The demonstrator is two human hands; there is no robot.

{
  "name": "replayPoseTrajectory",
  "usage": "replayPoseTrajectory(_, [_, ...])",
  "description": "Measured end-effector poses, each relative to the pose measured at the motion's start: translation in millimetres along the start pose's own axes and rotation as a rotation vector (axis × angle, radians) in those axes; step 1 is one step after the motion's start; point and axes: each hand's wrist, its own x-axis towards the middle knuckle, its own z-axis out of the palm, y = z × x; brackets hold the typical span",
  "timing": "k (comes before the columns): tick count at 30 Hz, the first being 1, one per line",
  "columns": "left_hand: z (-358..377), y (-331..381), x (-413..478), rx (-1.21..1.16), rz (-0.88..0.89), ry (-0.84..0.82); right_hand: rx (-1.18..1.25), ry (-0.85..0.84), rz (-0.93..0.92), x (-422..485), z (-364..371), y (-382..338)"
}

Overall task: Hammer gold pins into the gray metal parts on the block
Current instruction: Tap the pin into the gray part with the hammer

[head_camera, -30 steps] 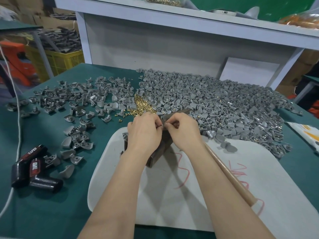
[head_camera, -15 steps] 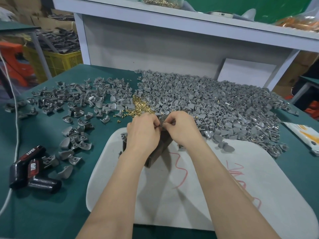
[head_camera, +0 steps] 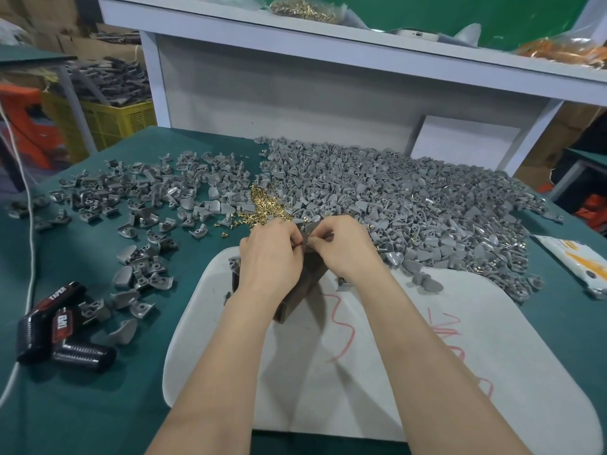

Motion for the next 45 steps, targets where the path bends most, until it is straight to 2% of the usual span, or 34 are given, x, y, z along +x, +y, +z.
replayPoseTrajectory(3, [1, -1, 0, 0.001, -0.014, 0.006, 0.089, -0.003, -0.032, -2, -3, 7])
replayPoseTrajectory(6, [1, -1, 0, 0.004, -0.019, 0.000, 0.194, 0.144, 0.023, -4, -15, 24])
replayPoseTrajectory(8, [1, 0, 0, 0.007, -0.017, -0.005, -0.010, 0.214, 0.129, -6, -21, 41])
replayPoseTrajectory(10, [1, 0, 0, 0.003, -0.019, -0.002, -0.289, 0.091, 0.241, -10, -23, 51])
replayPoseTrajectory(12, [0, 1, 0, 0.002, -0.024, 0.001, -0.341, -0.026, 0.271, -10, -21, 54])
replayPoseTrajectory(16, [-1, 3, -1, 0.003, -0.032, -0.004, -0.274, -0.131, 0.178, -8, -21, 47])
replayPoseTrajectory(19, [-2, 3, -2, 0.000, -0.033, -0.012, -0.061, -0.094, 0.197, -13, -26, 41])
replayPoseTrajectory(23, [-2, 3, -2, 0.008, -0.036, -0.007, -0.021, 0.084, 0.147, -23, -43, 39])
replayPoseTrajectory(29, [-3, 4, -3, 0.003, -0.026, -0.010, 0.013, 0.399, -0.217, -67, -46, 32])
replayPoseTrajectory(30, [-2, 4, -3, -0.010, -0.022, -0.004, -0.012, 0.390, -0.257, -73, -44, 29])
replayPoseTrajectory(33, [-3, 5, -4, -0.051, -0.040, 0.008, -0.184, 0.201, -0.250, -84, -37, 22])
replayPoseTrajectory(35, [-3, 5, -4, -0.065, -0.038, 0.017, -0.186, 0.227, -0.279, -81, -38, 18])
replayPoseTrajectory(38, [-3, 4, -5, -0.090, -0.026, 0.043, -0.036, 0.413, -0.356, -76, -41, 19])
replayPoseTrajectory(39, [-3, 5, -5, -0.089, -0.032, 0.044, -0.043, 0.418, -0.357, -75, -41, 21])
replayPoseTrajectory(42, [-3, 6, -3, -0.074, -0.059, 0.021, -0.195, 0.224, -0.306, -76, -39, 23])
replayPoseTrajectory(45, [-3, 5, -3, -0.086, -0.059, 0.017, -0.214, 0.238, -0.281, -74, -42, 19])
